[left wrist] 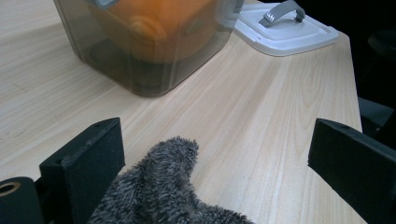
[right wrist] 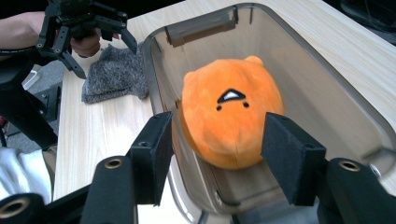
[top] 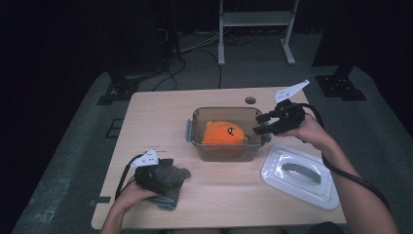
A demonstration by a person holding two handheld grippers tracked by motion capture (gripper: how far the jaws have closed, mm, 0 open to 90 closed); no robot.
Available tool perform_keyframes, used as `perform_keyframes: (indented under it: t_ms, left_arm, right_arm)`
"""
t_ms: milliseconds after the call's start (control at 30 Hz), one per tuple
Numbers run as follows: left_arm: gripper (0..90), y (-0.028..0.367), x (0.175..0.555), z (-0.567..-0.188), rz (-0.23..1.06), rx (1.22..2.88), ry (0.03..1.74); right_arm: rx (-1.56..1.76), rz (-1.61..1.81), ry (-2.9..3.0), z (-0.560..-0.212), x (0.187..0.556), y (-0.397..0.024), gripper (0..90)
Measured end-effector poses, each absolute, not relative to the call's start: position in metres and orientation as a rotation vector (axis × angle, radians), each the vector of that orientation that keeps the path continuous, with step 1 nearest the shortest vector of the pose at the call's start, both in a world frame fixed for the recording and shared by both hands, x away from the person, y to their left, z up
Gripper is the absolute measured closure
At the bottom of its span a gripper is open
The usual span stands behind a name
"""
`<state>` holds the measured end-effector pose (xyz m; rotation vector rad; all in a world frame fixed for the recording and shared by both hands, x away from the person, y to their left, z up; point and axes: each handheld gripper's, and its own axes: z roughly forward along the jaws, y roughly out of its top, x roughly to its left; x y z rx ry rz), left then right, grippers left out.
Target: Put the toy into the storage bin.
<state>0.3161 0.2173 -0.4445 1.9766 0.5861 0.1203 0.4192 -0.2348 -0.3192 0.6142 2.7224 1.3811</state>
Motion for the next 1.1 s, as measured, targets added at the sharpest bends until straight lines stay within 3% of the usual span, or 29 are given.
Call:
perform_keyframes:
  t_ms: [1100]
  left_arm:
    - [2.8,0.216,0.314,-0.443,0.123,1.968,0.588]
  right_arm:
    - [0.714,1.402,2.676,-0.344,0.377,-0.286,34.8]
